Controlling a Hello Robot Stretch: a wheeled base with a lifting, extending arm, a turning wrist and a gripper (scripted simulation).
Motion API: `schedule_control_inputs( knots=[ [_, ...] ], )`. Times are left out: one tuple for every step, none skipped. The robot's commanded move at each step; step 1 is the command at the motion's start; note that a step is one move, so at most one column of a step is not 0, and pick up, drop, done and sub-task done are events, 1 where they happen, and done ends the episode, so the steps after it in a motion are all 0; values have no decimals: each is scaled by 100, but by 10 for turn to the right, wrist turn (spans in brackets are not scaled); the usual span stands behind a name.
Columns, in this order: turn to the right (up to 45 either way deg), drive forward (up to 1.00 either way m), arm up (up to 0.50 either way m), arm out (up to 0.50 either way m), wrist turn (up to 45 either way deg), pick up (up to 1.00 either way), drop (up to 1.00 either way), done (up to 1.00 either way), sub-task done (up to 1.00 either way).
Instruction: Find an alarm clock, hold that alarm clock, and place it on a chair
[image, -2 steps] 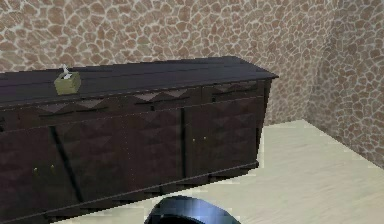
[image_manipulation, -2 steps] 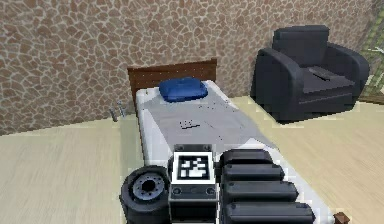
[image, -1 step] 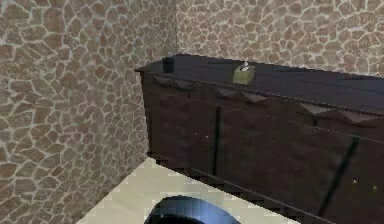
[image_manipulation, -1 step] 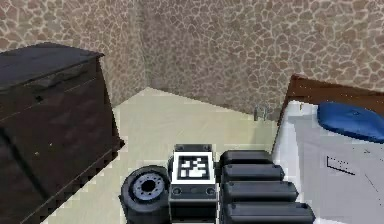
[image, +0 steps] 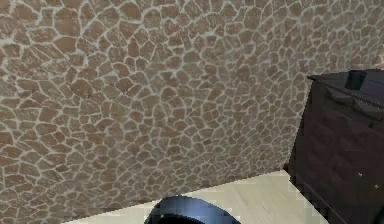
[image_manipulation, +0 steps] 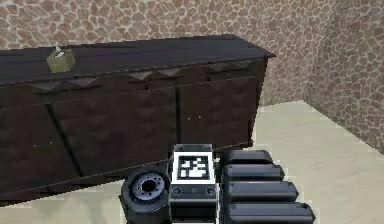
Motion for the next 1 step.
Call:
schedule_control_inputs(
  knots=[
    [0,5,0,0,0,0,0,0,0]
  ],
)
